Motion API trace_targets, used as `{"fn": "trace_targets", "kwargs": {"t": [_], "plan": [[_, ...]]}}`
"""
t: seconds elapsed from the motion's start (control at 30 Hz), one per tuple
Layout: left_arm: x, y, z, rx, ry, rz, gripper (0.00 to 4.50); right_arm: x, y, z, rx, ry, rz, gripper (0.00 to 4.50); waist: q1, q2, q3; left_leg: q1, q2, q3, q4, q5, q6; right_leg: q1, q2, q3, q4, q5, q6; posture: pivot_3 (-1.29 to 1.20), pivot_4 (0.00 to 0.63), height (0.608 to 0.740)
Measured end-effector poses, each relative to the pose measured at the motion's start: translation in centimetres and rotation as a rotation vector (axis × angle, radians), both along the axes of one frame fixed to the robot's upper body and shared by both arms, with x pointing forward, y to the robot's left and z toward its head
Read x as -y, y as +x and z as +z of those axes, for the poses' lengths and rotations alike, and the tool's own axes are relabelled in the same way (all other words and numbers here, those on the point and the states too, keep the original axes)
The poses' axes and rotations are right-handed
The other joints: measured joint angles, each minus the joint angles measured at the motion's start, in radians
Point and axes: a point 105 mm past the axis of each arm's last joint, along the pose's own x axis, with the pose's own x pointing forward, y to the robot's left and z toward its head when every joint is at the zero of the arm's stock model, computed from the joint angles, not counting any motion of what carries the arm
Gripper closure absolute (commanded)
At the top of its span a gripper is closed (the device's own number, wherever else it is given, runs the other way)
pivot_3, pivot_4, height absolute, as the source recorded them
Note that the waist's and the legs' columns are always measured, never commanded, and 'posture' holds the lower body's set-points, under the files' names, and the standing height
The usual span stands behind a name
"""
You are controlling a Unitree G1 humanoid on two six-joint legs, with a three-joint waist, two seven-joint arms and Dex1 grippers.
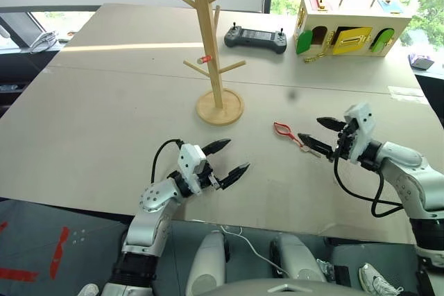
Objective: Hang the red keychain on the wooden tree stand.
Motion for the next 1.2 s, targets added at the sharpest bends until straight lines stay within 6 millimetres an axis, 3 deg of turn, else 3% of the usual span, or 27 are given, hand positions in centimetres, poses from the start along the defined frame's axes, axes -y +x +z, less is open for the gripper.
{"fn": "trace_targets", "kwargs": {"t": [0.23,0.7,0.8,0.93,0.97,1.0,1.03,1.1,1.2], "plan": [[-0.3,0.2,-0.3,0.035,-0.002,0.004,0.05,-4.1,0.4,-1.6,-0.041,-0.007,-0.063,0.0,0.001,0.0,0.0,-0.002,0.0,0.0,0.0,0.0,0.0,-0.001,0.0,0.0,0.0,0.0,0.0,0.0,0.15,0.74],[-0.3,0.1,-0.4,0.033,-0.002,0.0,0.05,-3.6,1.5,-3.0,-0.007,-0.069,-0.178,0.0,0.001,0.0,0.0,-0.001,0.0,0.0,0.0,0.0,0.0,-0.002,0.0,-0.001,0.0,0.0,0.0,0.0,0.15,0.74],[-0.3,0.1,-0.5,0.025,-0.004,-0.001,0.0,-3.6,1.4,-3.1,-0.004,-0.07,-0.179,0.72,0.001,0.0,0.0,-0.001,0.0,-0.001,0.0,0.0,0.0,-0.002,0.0,-0.001,0.0,0.0,0.0,0.0,0.15,0.74],[-0.3,0.3,-0.2,0.021,-0.017,-0.002,0.0,-3.4,1.3,-3.3,-0.002,-0.078,-0.18,2.49,0.001,0.0,0.0,-0.001,0.0,0.0,0.0,0.0,0.0,-0.002,0.0,-0.001,0.0,0.0,0.0,0.0,0.15,0.74],[-0.2,0.3,-0.1,0.021,-0.02,-0.002,0.0,-3.4,1.3,-3.3,-0.002,-0.079,-0.18,2.68,0.001,0.0,0.0,-0.001,0.0,0.0,0.0,0.0,0.0,-0.002,0.0,-0.001,0.0,0.0,0.0,0.0,0.15,0.74],[-0.2,0.3,-0.1,0.019,-0.023,-0.002,0.0,-3.4,1.3,-3.3,-0.002,-0.08,-0.178,3.4,0.0,0.0,0.0,-0.001,0.0,-0.001,0.0,0.0,0.0,-0.002,0.0,-0.001,0.0,0.0,0.0,0.0,0.15,0.74],[-0.2,0.3,0.0,0.019,-0.023,-0.002,0.0,-3.4,1.3,-3.4,-0.001,-0.081,-0.176,3.56,0.0,0.0,0.0,-0.001,0.0,-0.001,0.0,0.0,0.0,-0.002,0.0,-0.001,0.0,0.0,0.0,0.0,0.15,0.74],[-0.2,0.3,0.1,0.021,-0.024,-0.001,0.0,-3.4,1.2,-3.4,-0.002,-0.081,-0.171,4.43,0.0,0.0,0.0,-0.001,0.0,-0.001,0.0,0.0,0.0,-0.002,0.0,-0.001,0.0,0.0,0.0,0.0,0.15,0.74],[-0.1,0.3,0.2,0.025,-0.028,0.001,0.0,-3.4,1.2,-3.4,-0.002,-0.082,-0.169,4.48,0.0,0.0,0.0,-0.001,0.0,0.0,0.0,0.0,0.0,-0.002,0.0,-0.001,0.0,0.0,0.0,0.0,0.15,0.74]]}}
